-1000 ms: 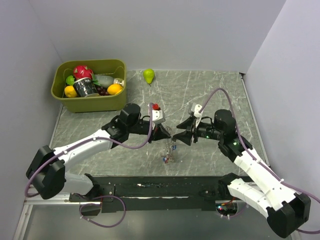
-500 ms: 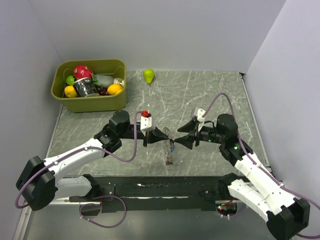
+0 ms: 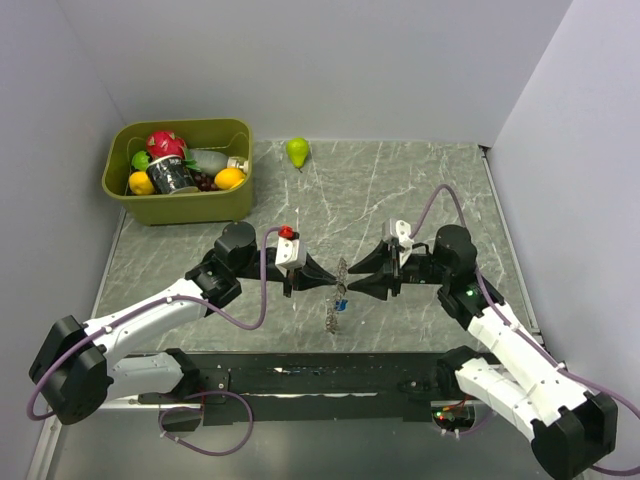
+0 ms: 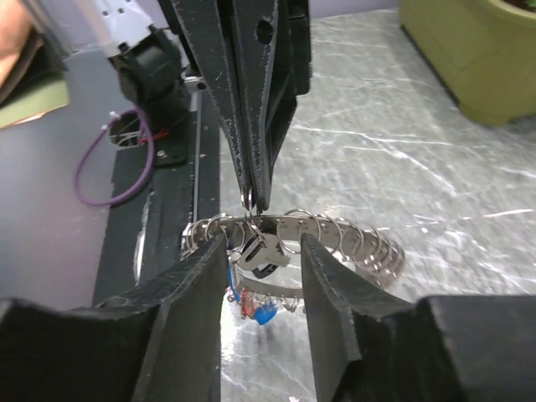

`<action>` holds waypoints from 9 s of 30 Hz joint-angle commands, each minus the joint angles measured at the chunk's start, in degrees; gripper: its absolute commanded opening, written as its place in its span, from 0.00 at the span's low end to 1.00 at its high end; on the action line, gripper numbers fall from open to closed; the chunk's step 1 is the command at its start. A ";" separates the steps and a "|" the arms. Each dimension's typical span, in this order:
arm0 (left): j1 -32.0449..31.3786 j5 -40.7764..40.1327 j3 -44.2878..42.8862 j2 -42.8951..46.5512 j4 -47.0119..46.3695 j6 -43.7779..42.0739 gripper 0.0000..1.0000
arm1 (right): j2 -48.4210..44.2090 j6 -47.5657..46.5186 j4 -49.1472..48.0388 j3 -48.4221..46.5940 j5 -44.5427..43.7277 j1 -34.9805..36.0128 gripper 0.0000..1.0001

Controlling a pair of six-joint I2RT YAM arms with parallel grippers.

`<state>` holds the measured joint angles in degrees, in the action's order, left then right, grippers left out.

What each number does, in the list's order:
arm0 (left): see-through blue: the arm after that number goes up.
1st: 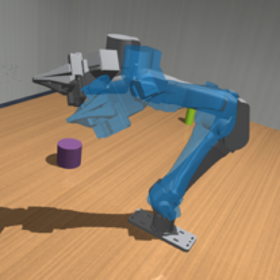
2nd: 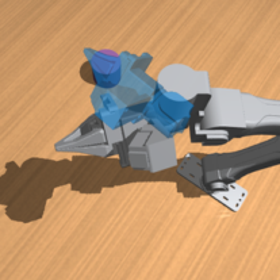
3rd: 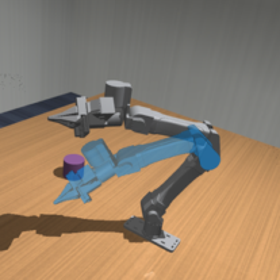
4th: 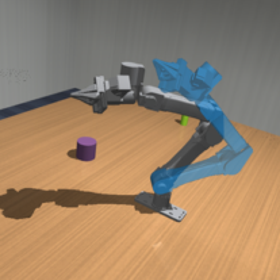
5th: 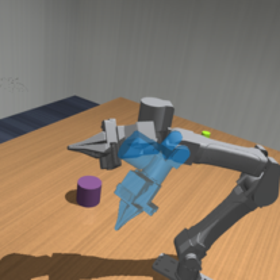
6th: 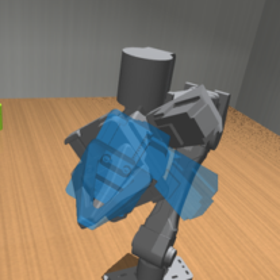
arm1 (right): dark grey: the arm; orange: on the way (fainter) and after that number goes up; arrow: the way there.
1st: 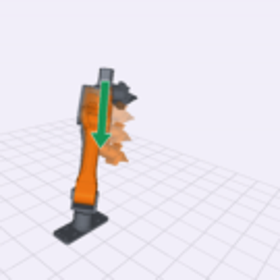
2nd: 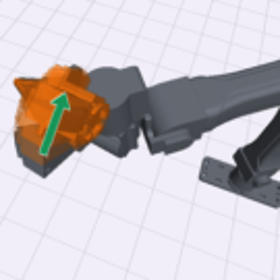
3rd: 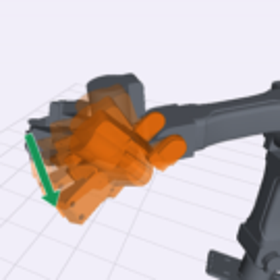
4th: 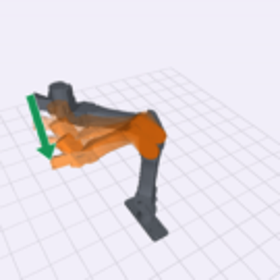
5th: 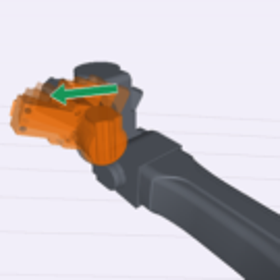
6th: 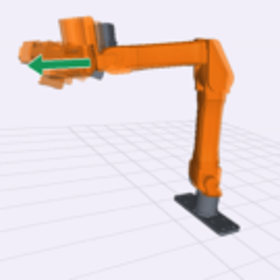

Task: Put the keys on the keyring

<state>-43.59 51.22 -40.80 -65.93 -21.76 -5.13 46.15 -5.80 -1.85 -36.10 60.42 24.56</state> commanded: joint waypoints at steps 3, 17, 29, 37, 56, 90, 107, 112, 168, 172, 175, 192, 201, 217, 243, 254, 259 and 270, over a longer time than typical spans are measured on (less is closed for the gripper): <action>-0.18 2.74 -2.27 0.98 -3.99 -0.50 0.01 | 2.45 1.50 -4.22 -2.75 5.58 -0.30 0.35; -0.26 2.22 -2.62 0.98 -4.08 -0.06 0.01 | 3.68 -0.08 -0.79 -3.63 7.34 -0.30 0.00; -0.26 2.13 -2.18 1.60 -4.52 -0.15 0.01 | 3.95 -1.05 0.35 -2.22 5.76 -0.39 0.00; -0.26 3.18 -1.39 2.74 -6.54 0.82 0.01 | 4.56 -1.23 0.79 -2.05 5.58 -0.21 0.00; -0.26 3.71 -1.04 3.44 -4.78 0.03 0.01 | -0.01 -1.23 2.64 -2.40 4.53 -0.30 0.39; -0.18 3.53 -1.74 2.83 -5.14 1.17 0.01 | 3.24 3.25 -4.74 -1.87 7.60 1.02 0.00; -0.26 4.59 -1.66 3.53 -7.16 1.87 0.01 | 5.26 1.32 -3.69 -0.20 6.55 1.02 0.00; -0.26 5.21 -1.74 3.53 -7.07 1.88 0.01 | 5.27 0.97 -2.90 -0.38 6.20 1.11 0.00; -0.18 -0.16 -0.78 3.53 -7.86 3.19 0.01 | -0.27 6.33 -2.81 3.40 -6.72 4.45 0.00; -0.26 -0.25 -0.34 3.97 -8.56 3.37 0.01 | -0.19 4.66 -1.93 4.01 -7.51 4.62 0.00; -0.26 -0.07 -0.16 4.06 -9.27 3.89 0.01 | 0.17 4.31 -1.85 4.19 -7.78 5.15 0.00; -0.18 0.28 0.10 4.14 -9.09 3.72 0.01 | 1.31 2.02 0.26 2.52 -12.96 9.19 0.06; -0.18 -0.16 0.45 4.32 -7.33 2.75 0.01 | -3.26 2.29 0.97 3.05 -19.46 9.11 0.44; -0.18 -3.40 -0.60 3.27 -2.68 -0.41 0.01 | -7.92 2.81 -0.88 3.75 -25.27 9.11 0.77; -0.26 -13.51 -12.54 -11.05 -7.85 4.33 0.01 | -19.17 3.69 1.40 8.06 -37.66 9.11 1.00; -0.18 -27.13 -4.92 -17.39 -24.82 11.97 0.01 | -17.94 4.75 1.06 9.46 -39.07 9.02 1.00; -0.18 -26.52 5.08 -19.23 -32.96 14.88 0.05 | -16.10 5.27 0.88 9.82 -38.89 9.02 1.00; -0.35 -34.25 22.42 -10.46 -38.90 20.16 0.12 | -13.20 5.63 -1.31 9.99 -37.75 9.02 1.00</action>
<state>-43.66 21.61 -20.23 -81.69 -56.93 13.45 31.73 -0.67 0.10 -25.89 22.15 33.50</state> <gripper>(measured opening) 0.118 0.996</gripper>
